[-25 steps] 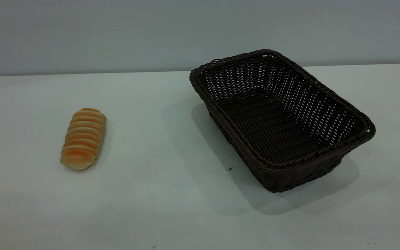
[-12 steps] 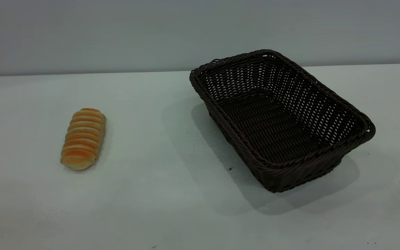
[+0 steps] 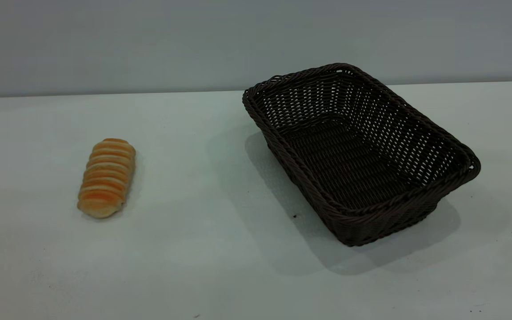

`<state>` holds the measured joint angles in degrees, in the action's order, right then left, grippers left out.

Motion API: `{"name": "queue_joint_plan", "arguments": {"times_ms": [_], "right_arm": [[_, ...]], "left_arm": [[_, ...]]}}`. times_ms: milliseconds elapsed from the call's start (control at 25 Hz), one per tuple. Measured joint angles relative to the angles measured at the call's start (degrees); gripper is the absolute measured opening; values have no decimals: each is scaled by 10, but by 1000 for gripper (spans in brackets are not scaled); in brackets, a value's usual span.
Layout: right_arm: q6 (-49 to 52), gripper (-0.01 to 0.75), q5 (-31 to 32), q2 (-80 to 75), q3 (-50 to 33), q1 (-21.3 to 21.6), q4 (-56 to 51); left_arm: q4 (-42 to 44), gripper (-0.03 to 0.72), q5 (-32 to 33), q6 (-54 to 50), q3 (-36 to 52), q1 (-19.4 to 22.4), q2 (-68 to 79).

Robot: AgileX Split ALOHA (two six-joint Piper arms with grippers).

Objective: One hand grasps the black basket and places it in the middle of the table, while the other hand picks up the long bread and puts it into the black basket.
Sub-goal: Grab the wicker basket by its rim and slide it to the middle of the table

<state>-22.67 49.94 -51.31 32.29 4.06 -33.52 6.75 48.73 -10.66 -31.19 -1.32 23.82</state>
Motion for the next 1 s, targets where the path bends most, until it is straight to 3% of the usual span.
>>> {"name": "queue_joint_plan", "arguments": {"times_ms": [280,680,1000], "right_arm": [[-63,507,-42,-159,1,-7,-73],[-48,507,-201,-341,7,-164,-97],[-16,507,-252,-469,77,-178,-187]], "left_arm": [[31,495,-10,-10,-35,0,65],[33,495,-10,-12,-36,0,75],[33,495,-1,-12,-36,0,75]]}}
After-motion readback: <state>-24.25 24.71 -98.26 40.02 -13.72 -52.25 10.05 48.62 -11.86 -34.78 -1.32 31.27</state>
